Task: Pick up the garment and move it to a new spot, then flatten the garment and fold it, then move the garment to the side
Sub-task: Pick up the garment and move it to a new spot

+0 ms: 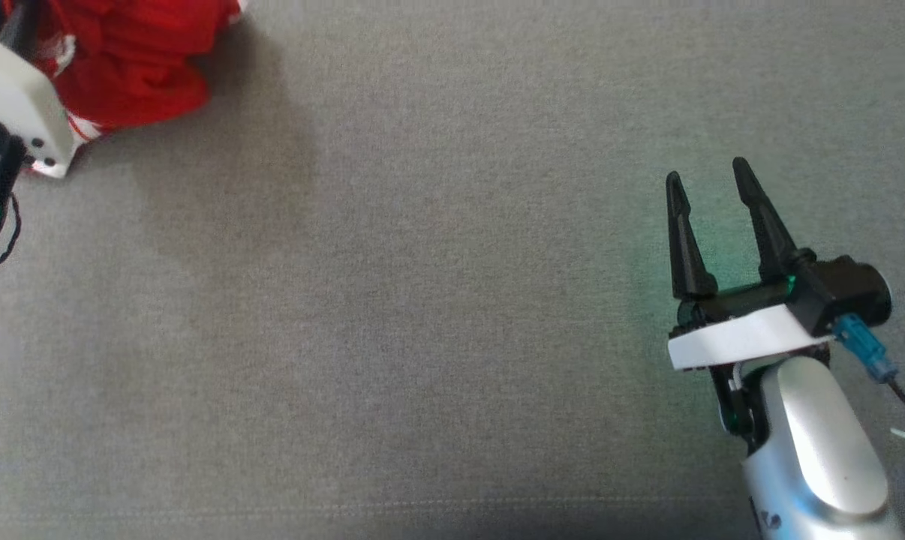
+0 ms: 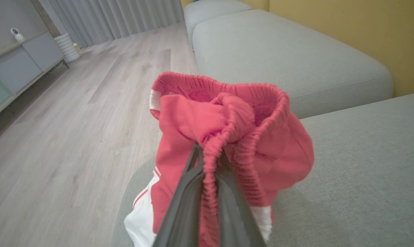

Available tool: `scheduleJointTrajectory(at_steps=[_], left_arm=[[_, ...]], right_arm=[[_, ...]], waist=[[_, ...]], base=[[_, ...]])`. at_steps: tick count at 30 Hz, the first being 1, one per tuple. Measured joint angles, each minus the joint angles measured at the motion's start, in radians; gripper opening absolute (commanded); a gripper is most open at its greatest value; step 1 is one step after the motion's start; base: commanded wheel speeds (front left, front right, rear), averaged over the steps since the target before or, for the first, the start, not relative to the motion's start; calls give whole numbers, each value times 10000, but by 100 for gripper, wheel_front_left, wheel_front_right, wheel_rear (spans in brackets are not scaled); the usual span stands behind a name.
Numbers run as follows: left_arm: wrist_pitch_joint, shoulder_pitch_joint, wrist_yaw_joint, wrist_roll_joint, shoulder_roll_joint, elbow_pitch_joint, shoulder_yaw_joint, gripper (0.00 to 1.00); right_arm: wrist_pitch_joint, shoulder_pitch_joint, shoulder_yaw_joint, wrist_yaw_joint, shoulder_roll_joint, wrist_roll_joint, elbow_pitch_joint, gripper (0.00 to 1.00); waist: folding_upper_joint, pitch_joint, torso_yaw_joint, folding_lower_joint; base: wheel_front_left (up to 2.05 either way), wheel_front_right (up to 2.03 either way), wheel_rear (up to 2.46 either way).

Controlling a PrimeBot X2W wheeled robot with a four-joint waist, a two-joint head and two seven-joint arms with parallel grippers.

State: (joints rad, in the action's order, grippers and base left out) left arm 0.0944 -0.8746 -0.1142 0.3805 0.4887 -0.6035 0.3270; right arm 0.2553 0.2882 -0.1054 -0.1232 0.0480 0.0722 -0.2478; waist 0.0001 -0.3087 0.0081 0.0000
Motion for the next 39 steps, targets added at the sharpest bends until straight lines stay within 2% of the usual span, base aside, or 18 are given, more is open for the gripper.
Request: scheduleJointTrajectory(at_steps=[8, 12, 17, 23, 32, 33, 35, 36, 39], left_arm=[[-23, -360, -63, -293, 48, 1503, 867, 0], [115, -397, -92, -395, -115, 2086, 1290, 0], [508, -402, -104, -539, -529, 2796, 2299, 0], [617, -180, -104, -493, -1496, 2571, 3191, 0], [-424, 1141, 90, -155, -3348, 654, 4023, 0], [-604, 1224, 92, -150, -3536, 460, 4067, 16], [-1018, 1371, 134, -8, -3883, 159, 4115, 75], [-1185, 1412, 132, 79, -4021, 33, 4167, 100], [-1488, 1530, 71, 360, -4245, -282, 4403, 100]], right_arm=[[0, -362, -4, 0, -4, 263, -134, 100], [0, -363, 0, 0, -4, 339, -146, 100], [0, -366, 13, 0, -4, 443, -150, 100], [0, -364, -19, 0, -4, 663, -140, 100], [0, -352, -127, 0, -8, 901, -107, 100], [0, -351, -132, 0, -8, 961, -107, 100], [0, -349, -130, 0, -8, 968, -107, 100], [0, -349, -127, 0, -8, 968, -107, 100], [0, -350, -111, 0, -8, 970, -107, 100]], waist=[[0, 677, -495, 0], [0, 800, -737, 0], [0, 881, -1193, 0], [0, 718, -1731, 0], [0, 290, -2494, 0], [-1, 255, -2559, 0], [0, 206, -2666, 0], [-1, 193, -2701, 0], [0, 211, -2705, 0]], base=[[0, 0, 0], [0, 0, 0], [0, 0, 0], [0, 0, 0], [0, 0, 0], [0, 0, 0], [0, 0, 0], [0, 0, 0], [0, 0, 0]])
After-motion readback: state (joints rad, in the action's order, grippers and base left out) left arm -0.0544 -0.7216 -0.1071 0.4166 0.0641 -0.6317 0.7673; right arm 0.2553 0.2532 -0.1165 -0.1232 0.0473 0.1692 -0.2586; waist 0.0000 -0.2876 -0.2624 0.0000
